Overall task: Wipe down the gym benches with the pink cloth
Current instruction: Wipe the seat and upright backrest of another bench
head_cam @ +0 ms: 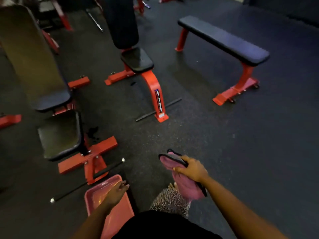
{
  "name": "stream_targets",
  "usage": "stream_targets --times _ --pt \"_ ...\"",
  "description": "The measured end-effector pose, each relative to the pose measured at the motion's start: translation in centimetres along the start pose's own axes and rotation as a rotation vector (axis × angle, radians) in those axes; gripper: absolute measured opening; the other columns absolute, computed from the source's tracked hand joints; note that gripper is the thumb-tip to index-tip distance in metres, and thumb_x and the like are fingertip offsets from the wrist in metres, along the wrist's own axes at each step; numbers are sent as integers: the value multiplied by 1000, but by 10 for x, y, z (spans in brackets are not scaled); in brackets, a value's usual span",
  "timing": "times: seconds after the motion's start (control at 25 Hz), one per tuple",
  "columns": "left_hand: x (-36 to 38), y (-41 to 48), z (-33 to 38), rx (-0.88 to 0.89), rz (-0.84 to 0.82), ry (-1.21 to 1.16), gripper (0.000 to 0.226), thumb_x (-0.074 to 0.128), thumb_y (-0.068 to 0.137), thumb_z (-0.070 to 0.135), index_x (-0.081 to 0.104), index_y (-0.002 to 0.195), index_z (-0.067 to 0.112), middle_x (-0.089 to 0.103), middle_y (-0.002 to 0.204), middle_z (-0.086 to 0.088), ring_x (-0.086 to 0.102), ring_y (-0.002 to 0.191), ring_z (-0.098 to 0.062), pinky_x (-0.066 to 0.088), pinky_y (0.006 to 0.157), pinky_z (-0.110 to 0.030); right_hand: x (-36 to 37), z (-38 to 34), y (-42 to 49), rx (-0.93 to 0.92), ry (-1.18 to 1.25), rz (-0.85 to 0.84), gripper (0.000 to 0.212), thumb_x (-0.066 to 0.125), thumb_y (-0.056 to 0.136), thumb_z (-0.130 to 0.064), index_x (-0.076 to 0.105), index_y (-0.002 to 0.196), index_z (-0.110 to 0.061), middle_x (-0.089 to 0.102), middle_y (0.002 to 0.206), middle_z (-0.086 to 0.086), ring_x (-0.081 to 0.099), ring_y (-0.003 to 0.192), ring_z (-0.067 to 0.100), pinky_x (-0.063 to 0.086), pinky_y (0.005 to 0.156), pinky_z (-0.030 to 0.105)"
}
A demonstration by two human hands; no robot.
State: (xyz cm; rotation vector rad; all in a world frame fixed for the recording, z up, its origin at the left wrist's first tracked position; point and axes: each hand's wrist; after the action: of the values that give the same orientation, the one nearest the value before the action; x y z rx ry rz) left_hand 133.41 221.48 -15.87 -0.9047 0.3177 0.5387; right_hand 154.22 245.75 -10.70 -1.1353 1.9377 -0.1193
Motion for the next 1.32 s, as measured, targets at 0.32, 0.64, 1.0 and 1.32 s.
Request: stream_targets --times 0.32,0.64,1.0,1.32 --pt "-43 136 143 -5 10 -59 40 55 92 25 52 129 9 54 132 -12 51 121 -25 37 104 -30 -110 27 131 211 -32 13 57 68 80 -46 49 132 -33 60 128 2 56 116 24 41 84 25" --pt "-121 277 232 -20 112 -326 36 51 95 24 50 129 13 54 124 -11 51 116 -25 40 97 -39 -156 -50 322 109 -95 -33 51 69 80 -41 54 128 -33 64 122 3 60 110 22 45 88 29" --pt "-298 445 319 -72 221 -432 36 49 95 24 50 129 12 54 123 -8 49 121 -25 36 100 -35 -195 -241 585 -135 -165 -217 53 70 82 -34 52 132 -28 60 121 -6 56 113 18 41 81 21" --pt "-387 615 420 -3 233 -568 43 50 95 27 44 135 12 51 133 -10 48 123 -25 36 98 -29 -232 -358 751 -257 -137 -70 55 72 78 -39 55 129 -29 61 121 1 58 111 20 41 83 20"
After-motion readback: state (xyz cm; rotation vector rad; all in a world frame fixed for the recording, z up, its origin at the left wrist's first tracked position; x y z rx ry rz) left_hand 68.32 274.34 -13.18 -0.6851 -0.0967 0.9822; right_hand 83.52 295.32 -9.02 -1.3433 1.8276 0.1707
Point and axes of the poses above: each hand's wrist, its own y-axis towards the middle knuckle, its own x-axis out of the palm, z = x × y
